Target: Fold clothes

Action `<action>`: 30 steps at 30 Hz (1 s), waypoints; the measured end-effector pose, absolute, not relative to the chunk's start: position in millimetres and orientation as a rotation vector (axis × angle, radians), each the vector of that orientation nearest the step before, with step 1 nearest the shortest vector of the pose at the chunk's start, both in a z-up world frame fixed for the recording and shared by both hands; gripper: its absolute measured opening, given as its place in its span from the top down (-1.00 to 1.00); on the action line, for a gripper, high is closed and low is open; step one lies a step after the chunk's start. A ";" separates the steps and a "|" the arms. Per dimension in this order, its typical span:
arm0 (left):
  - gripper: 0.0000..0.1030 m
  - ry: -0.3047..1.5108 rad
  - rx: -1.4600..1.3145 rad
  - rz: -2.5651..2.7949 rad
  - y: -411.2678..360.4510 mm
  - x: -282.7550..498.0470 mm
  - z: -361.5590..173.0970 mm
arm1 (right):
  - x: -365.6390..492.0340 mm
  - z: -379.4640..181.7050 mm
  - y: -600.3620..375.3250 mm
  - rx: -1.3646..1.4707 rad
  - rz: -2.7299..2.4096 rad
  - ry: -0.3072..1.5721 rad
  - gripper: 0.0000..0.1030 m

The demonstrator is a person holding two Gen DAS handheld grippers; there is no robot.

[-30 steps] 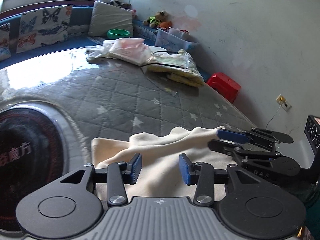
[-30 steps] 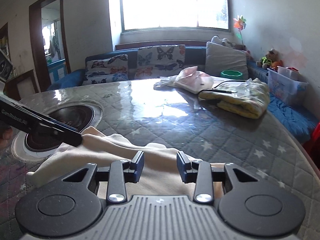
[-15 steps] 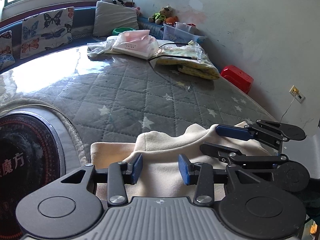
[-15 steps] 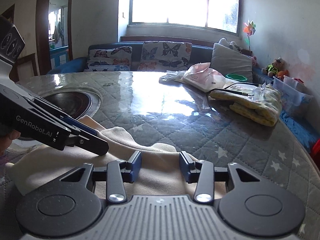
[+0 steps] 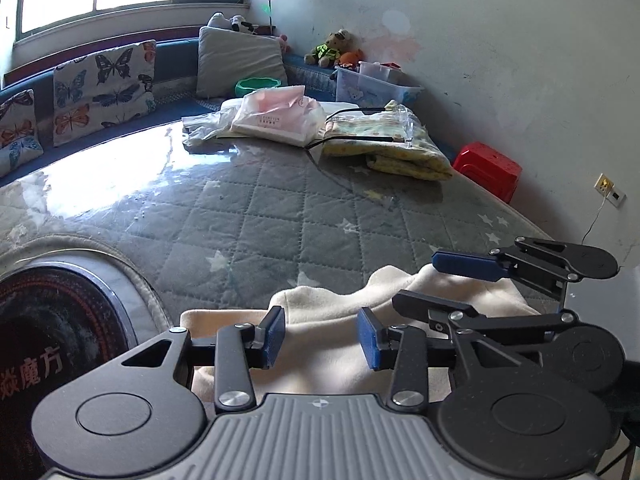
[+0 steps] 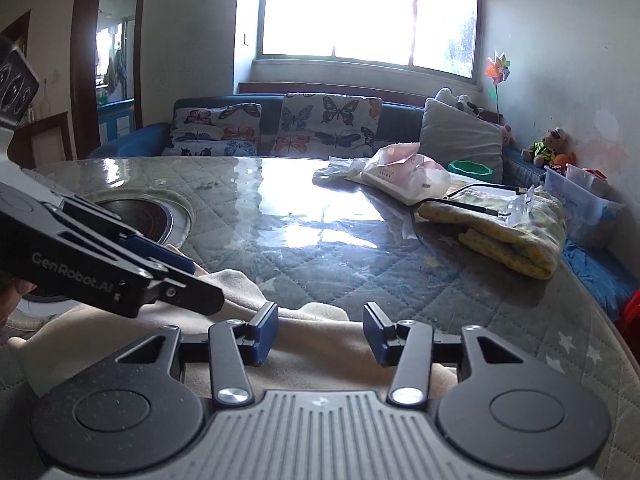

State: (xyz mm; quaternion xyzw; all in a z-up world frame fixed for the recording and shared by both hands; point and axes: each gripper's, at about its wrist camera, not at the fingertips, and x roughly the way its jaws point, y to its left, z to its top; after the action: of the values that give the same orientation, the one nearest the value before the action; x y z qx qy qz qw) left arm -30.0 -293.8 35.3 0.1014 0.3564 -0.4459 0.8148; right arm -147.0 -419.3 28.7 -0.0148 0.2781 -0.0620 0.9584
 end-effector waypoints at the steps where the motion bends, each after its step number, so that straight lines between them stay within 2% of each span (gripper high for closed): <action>1: 0.17 0.761 0.221 -0.950 -296.1 -29.1 33.8 | -145.1 27.7 -418.7 -0.038 -0.127 0.570 0.07; 7: 0.16 0.770 0.218 -0.919 -301.1 -19.7 26.9 | -137.1 23.7 -422.3 -0.043 -0.136 0.583 -0.02; 15: 0.15 0.800 0.156 -0.894 -296.7 -6.4 22.3 | -142.1 30.2 -415.9 -0.061 -0.123 0.566 -0.04; 30: 0.15 0.805 0.142 -0.898 -289.0 2.1 25.1 | -151.3 24.5 -345.2 -0.235 -0.003 0.533 -0.14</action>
State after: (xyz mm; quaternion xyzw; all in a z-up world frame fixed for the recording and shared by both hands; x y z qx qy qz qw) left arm 2.1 -289.0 25.1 0.0665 0.3784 -0.4218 0.8212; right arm -151.3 -345.2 24.5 -0.1159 0.2625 -0.0017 0.9579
